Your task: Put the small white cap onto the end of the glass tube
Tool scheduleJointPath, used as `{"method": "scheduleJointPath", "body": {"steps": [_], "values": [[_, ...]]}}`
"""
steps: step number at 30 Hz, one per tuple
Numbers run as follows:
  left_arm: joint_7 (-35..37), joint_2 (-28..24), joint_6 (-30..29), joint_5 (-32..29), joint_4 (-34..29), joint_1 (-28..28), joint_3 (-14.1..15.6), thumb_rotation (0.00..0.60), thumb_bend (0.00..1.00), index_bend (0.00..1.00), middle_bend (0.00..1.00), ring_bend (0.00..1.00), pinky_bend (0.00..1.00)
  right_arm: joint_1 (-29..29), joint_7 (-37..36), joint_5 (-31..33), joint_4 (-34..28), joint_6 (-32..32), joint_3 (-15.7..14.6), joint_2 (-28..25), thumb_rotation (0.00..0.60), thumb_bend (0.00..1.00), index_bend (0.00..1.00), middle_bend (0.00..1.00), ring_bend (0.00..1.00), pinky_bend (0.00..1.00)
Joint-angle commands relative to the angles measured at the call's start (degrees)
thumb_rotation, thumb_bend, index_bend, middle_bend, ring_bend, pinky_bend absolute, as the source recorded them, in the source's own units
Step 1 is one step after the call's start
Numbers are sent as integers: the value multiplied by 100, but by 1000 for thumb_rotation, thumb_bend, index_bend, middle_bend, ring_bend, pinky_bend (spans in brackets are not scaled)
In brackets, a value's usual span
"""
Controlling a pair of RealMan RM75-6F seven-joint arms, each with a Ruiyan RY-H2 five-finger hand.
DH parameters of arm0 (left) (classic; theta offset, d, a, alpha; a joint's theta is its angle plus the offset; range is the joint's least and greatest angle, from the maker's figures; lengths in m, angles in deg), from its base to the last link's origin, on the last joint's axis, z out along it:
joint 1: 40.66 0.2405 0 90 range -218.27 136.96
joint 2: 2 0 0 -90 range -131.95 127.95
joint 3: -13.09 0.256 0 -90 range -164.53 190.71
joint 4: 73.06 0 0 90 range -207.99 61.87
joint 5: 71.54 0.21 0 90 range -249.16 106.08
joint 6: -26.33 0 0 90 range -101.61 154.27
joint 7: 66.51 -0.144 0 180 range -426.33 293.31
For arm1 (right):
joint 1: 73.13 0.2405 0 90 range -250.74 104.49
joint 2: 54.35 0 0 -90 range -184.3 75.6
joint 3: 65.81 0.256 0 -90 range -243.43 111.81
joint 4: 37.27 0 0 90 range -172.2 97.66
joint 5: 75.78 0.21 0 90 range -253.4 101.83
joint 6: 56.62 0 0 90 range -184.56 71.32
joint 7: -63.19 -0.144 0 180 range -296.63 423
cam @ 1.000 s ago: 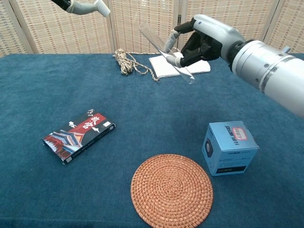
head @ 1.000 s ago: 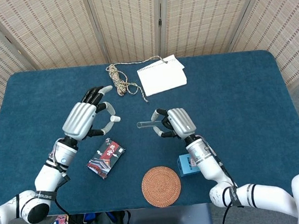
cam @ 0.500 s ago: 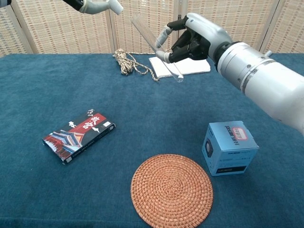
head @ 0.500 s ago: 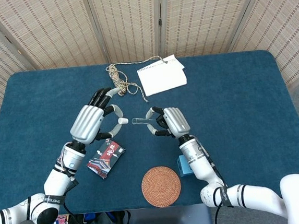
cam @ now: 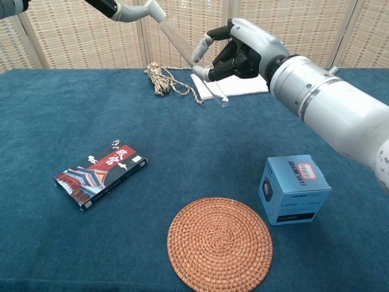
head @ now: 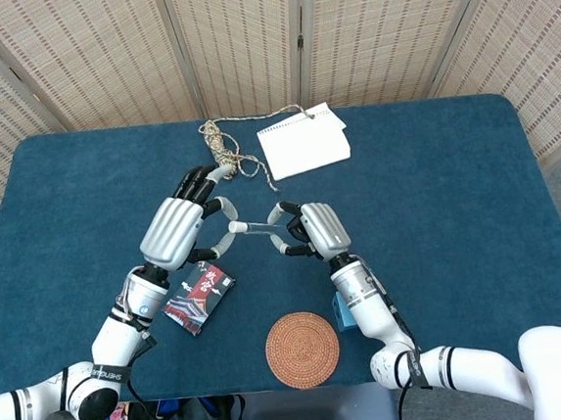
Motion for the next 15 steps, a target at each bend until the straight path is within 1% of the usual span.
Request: {"method": "scheduleJointPath", "body": {"steps": [1,15], "values": [[-24,33,-20,20,17,-12,8,600,409,573,49,0,0,16,30,9,6,5,10,13,600,624,899,1000,1000,1000],[-147,100,-41,-11,30,-53,21,600,410,574,49,0,0,56,38,53,42,28,55,76,600,624,900,1000,1000,1000]]}}
